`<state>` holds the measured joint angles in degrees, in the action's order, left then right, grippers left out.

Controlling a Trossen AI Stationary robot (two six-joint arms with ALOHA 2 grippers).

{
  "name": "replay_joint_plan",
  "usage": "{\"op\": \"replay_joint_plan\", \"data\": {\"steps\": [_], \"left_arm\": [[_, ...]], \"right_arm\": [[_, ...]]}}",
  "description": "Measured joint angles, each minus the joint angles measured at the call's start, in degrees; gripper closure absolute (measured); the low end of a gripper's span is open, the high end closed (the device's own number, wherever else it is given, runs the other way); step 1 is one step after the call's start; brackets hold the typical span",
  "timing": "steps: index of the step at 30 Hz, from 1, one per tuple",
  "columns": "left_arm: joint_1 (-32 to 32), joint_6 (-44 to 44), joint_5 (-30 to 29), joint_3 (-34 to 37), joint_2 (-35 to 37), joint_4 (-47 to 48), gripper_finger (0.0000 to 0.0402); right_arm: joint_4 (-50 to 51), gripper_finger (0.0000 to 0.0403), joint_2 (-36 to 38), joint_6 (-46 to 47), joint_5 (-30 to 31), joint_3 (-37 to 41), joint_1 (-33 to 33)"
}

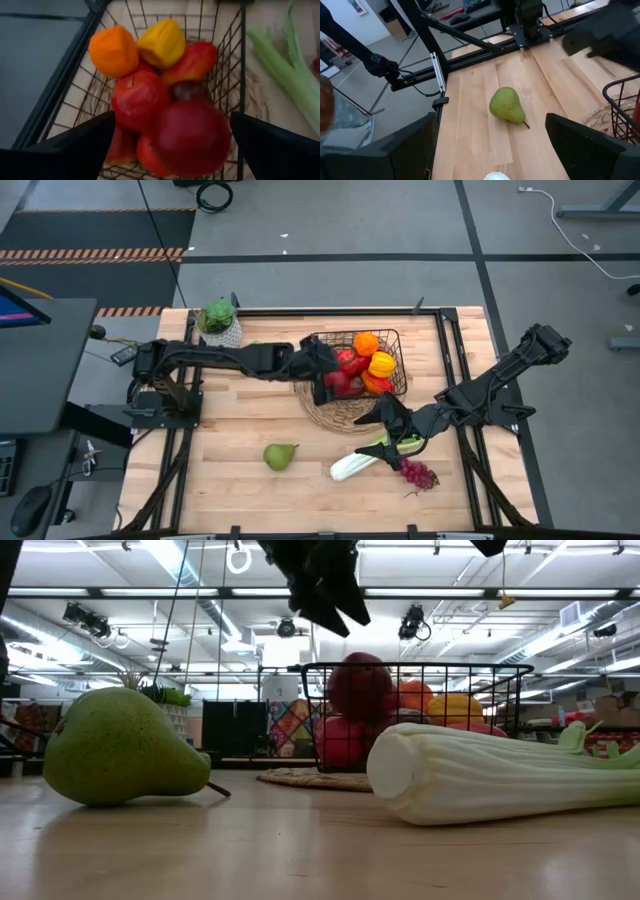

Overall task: Build produce basket
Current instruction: Put the green pear into the black wire basket

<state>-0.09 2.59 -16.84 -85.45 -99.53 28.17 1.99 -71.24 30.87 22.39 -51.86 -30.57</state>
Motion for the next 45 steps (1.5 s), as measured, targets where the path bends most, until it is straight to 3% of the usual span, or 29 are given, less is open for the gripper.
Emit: {"op": "replay_joint_plan", "data": {"steps": [6,16,23,31,41,45], "left_arm": [[0.52,-4.76,-0.07,0.00,0.00,-2.34,0.0002],[-0.59,0.09,-0.48,0.02,1.47,25.66,0.0002],[-11.38,1.95,-0.62,0.02,2.84,26.93,0.0002],[-21.71,16.68,-0.87,0.05,1.92,24.52,0.0002],[-28.82,32.84,0.11,0.00,-2.55,27.73,0.0002],[-31.28,34.97,0.51,0.07,-4.94,28.05,0.0002]], "right_arm": [[-0.70,0.0027,0.00,0.01,0.00,0.00,0.00],[-1.15,0.0027,0.00,0.02,0.00,0.00,0.00],[-1.37,0.0027,0.00,0.02,0.00,0.00,0.00],[-2.65,0.0027,0.00,0.01,0.00,0.00,0.00],[-3.88,0.0027,0.00,0.00,0.00,-0.02,0.00],[-4.23,0.0027,0.00,-0.06,0.19,-0.02,0.07]]}}
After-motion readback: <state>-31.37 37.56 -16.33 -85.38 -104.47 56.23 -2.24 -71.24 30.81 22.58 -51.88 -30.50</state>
